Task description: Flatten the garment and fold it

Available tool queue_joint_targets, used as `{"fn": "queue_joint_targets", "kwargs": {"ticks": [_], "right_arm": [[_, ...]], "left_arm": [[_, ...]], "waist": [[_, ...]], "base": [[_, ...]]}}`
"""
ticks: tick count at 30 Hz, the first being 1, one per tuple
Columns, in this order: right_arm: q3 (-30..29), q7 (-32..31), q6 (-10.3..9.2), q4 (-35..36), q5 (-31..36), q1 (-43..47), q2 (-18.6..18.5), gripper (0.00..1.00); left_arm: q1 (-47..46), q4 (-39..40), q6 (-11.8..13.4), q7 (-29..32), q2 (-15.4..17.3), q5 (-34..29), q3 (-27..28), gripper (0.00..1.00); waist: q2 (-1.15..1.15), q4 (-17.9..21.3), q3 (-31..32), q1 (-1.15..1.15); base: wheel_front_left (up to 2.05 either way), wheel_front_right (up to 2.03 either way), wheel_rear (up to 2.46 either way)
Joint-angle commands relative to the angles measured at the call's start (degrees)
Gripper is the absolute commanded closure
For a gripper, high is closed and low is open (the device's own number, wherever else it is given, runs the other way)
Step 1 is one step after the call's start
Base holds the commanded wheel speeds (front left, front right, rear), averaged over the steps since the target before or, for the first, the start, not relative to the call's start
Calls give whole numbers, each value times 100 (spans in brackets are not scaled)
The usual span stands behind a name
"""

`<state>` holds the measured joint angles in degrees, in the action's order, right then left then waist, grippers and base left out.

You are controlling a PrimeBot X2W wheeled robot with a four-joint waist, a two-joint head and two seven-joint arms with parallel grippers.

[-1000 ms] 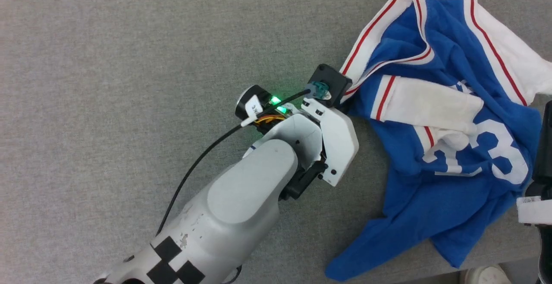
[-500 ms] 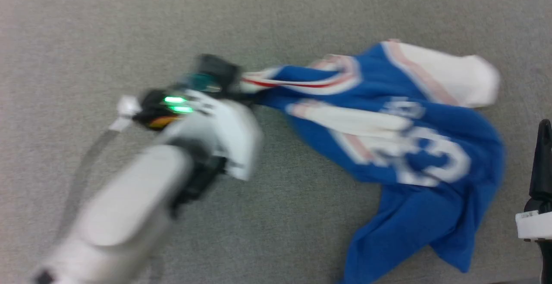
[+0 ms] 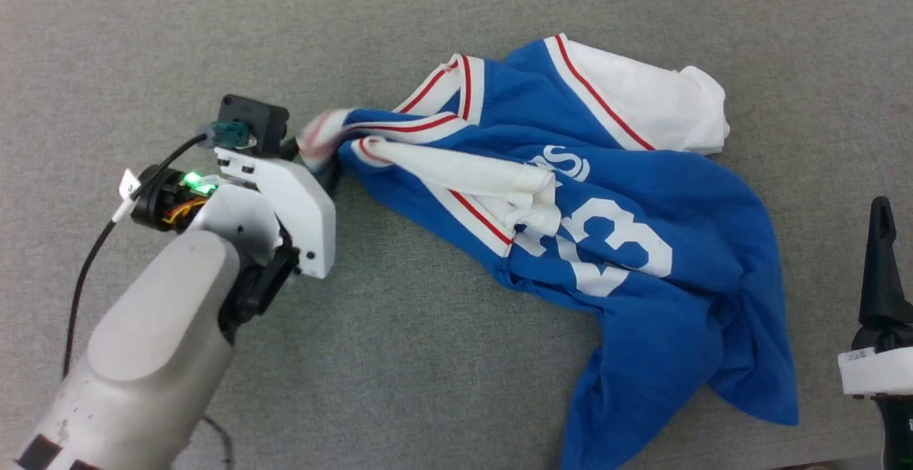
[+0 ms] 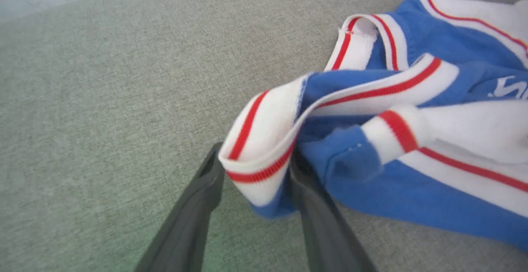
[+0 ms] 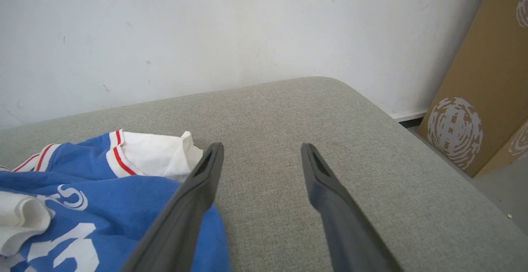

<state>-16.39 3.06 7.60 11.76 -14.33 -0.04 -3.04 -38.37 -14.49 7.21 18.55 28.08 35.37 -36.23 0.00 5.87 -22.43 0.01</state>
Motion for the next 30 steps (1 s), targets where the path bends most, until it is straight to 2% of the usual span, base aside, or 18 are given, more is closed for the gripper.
{"fn": "queue_joint_targets", "kwargs": {"ticks": [1,4,7,12,15,17,20,26,29,30], "right_arm": [[-20,-1,-11,-30,8,-77,16,0],[-49,7,-11,-93,19,-61,16,0],[-16,24,-11,-170,-4,-49,16,0],[42,21,-11,-286,-26,13,16,0],[36,3,-11,-303,-33,54,16,0],[25,-14,-11,-296,-28,74,16,0],[32,-47,-11,-269,-11,78,16,0],[44,-118,-11,-159,45,36,16,0],[52,-148,-11,-111,58,7,16,0],[52,-148,-11,-111,58,7,16,0]], "left_arm": [[88,-40,71,-153,-122,155,152,0],[68,102,104,-349,-184,329,364,0],[142,536,198,-478,-94,340,490,0],[525,1618,636,-665,102,-18,476,0],[789,2204,830,-678,74,-379,143,0],[945,2355,958,-638,-144,-460,-93,0],[1051,2160,1108,-652,-579,-459,-342,0],[707,1219,1012,-606,-1306,-577,-846,0],[512,776,1017,-569,-1574,-513,-855,0],[512,776,1017,-569,-1574,-513,-855,0]], "waist": [[0,-37,35,-1],[0,-133,169,-1],[0,-238,365,-1],[0,-416,690,-1],[0,-496,780,-1],[0,-548,796,-1],[0,-589,762,-1],[0,-601,552,-1],[0,-577,422,-1],[0,-577,422,-1]], "base": [[0,0,0],[0,0,0],[0,0,0],[0,0,0],[0,0,0],[0,0,0],[0,0,0],[0,0,0],[0,0,0],[0,0,0]]}}
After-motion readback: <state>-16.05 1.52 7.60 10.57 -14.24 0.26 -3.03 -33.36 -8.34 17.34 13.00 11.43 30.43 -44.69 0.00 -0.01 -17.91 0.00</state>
